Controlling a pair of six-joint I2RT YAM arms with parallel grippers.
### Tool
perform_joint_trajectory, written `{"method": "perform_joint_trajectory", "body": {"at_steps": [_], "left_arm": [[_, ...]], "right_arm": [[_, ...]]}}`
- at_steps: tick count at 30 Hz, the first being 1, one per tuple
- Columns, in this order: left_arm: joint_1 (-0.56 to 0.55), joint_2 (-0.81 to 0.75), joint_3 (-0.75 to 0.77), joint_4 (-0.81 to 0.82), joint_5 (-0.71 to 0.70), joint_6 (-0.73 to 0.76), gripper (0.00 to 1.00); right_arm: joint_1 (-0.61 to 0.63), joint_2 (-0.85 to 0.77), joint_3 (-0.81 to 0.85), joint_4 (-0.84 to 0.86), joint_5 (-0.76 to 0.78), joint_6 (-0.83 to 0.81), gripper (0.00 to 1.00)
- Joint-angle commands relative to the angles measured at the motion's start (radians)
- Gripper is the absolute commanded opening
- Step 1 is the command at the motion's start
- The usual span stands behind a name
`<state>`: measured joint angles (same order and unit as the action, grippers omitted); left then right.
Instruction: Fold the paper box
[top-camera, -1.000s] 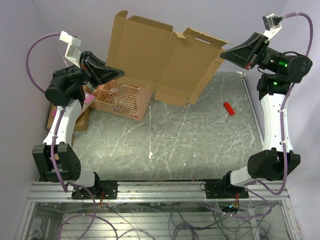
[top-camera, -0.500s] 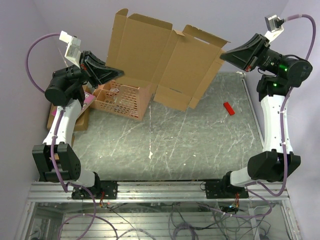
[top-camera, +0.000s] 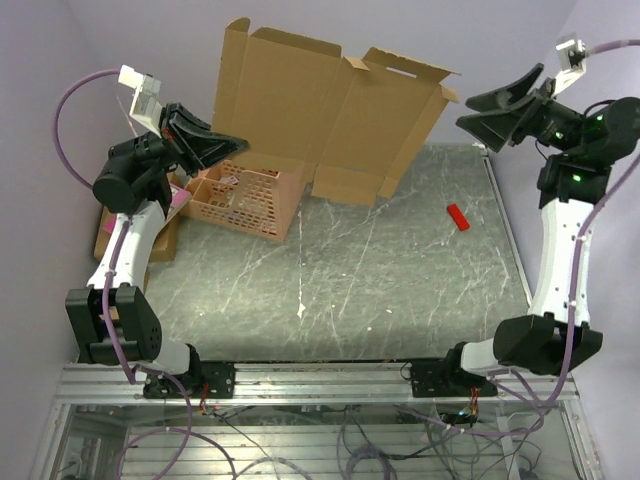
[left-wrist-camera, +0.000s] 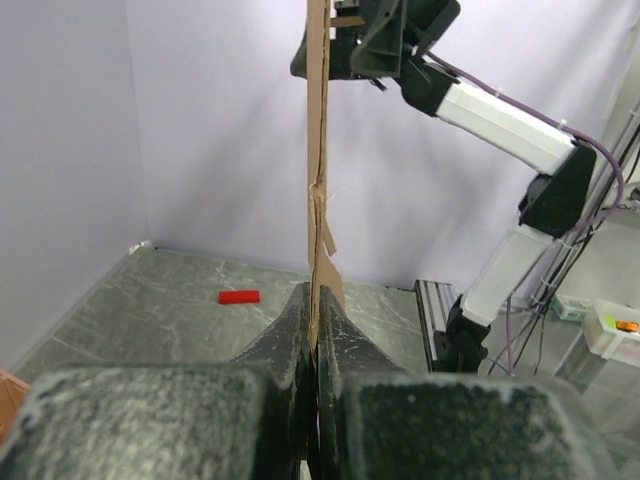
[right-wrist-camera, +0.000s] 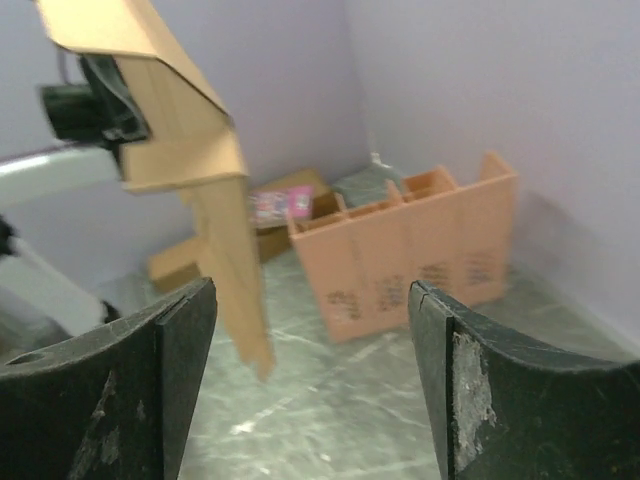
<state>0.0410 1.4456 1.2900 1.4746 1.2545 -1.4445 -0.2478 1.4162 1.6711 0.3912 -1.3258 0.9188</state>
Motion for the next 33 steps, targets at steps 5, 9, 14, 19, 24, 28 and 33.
{"method": "perform_joint_trajectory", "body": {"at_steps": [5,9,14,19,24,28,33], "left_arm": [[-0.021,-0.092,-0.088,-0.045,-0.139,0.285,0.07],[-0.045,-0.177,-0.1,-0.385,-0.235,0.566,0.07],[-0.133,-0.28,-0.045,-0.94,-0.49,0.883,0.07],[-0.141,-0.306,-0.054,-0.968,-0.513,0.695,0.07],[-0.141,-0.322,-0.145,-0.808,-0.439,0.461,0.07],[-0.142,-0.34,-0.19,-0.724,-0.41,0.346,0.07],[-0.144,-0.383,-0.175,-0.788,-0.391,0.359,0.07]], "right_arm": [[-0.087,-0.161,-0.047,-0.737,0.051,-1.03,0.84],[-0.087,-0.23,-0.185,-0.852,0.116,-1.294,0.87],[-0.079,-0.298,-0.339,-0.92,0.053,-1.573,0.91],[-0.061,-0.329,-0.376,-1.171,0.005,-2.071,0.95],[-0.046,-0.392,-0.459,-0.965,0.033,-2.028,0.97],[-0.037,-0.401,-0.533,-0.527,-0.022,-1.53,0.91],[-0.028,-0.333,-0.547,-0.204,-0.004,-1.123,0.8]]}}
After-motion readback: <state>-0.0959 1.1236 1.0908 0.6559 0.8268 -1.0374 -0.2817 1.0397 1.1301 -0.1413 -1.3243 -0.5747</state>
